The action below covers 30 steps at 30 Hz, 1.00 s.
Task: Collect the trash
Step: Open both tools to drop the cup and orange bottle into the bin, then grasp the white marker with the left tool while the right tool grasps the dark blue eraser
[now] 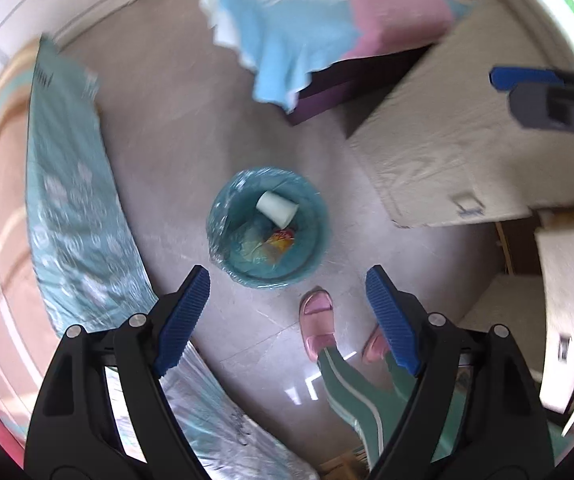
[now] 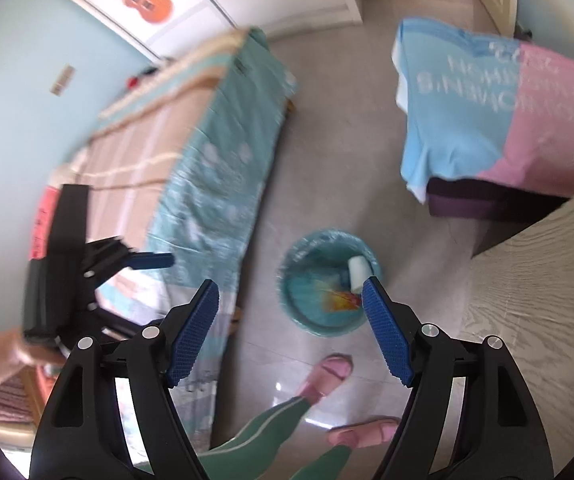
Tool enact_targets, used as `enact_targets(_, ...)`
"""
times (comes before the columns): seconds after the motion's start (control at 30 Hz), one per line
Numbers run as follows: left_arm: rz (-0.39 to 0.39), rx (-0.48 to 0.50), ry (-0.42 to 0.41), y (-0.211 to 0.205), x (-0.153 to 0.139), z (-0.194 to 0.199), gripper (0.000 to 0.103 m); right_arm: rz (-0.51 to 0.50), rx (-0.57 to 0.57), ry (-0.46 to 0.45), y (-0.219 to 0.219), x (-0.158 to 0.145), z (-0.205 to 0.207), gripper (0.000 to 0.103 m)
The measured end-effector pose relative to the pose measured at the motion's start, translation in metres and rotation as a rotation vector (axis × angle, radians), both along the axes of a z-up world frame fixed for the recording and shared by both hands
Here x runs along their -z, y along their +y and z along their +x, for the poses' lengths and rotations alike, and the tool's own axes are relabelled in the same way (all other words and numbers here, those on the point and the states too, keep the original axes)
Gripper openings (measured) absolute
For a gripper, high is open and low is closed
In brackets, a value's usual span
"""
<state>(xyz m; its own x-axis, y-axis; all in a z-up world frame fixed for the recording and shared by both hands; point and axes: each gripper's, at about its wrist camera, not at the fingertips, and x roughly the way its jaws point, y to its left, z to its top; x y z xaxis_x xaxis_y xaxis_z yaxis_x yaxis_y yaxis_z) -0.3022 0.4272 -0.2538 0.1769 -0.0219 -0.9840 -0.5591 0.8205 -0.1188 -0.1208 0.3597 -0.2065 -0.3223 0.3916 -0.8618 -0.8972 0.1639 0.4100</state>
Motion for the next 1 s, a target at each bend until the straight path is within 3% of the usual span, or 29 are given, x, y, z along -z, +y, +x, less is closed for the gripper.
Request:
enact_targets(0.2,0.101,0.214,-0.100,-0.044,-0.105,0.044,0.084,0.143,0.078,-0.073,-0.093,-0.108,0.031,0.082)
enact_targets(0.33,0.142,0.392,-0.209,-0.092,-0.167,0.102,0.087,0.183,0.181,-0.155,-0.173,-0.154,0.063,0.082)
enact_targets(0.43,0.203,0.579,-0.258,-0.145,-0.190,0.148,0.087,0.172,0.256,-0.223,-0.240,-0.176,0.086,0.082)
enact_targets(0.57,0.188,0.823,-0.316,-0.219,-0.197,0.201,0.087,0.126,0.322,-0.326,-0.327,-0.187,0.110,0.082)
enact_targets(0.73,0.172,1.059,-0.359,-0.291,-0.190,0.253,0.087,0.030,0.425,-0.353,-0.419,-0.170,0.133,0.082)
enact_targets(0.87,0.153,1.166,-0.321,-0.328,-0.171,0.290,0.091,-0.023,0.435,-0.392,-0.470,-0.153,0.142,0.082)
enact_targets(1.0,0.115,1.233,-0.278,-0.348,-0.146,0.311,0.091,-0.048,0.397,-0.376,-0.490,-0.134,0.162,0.082)
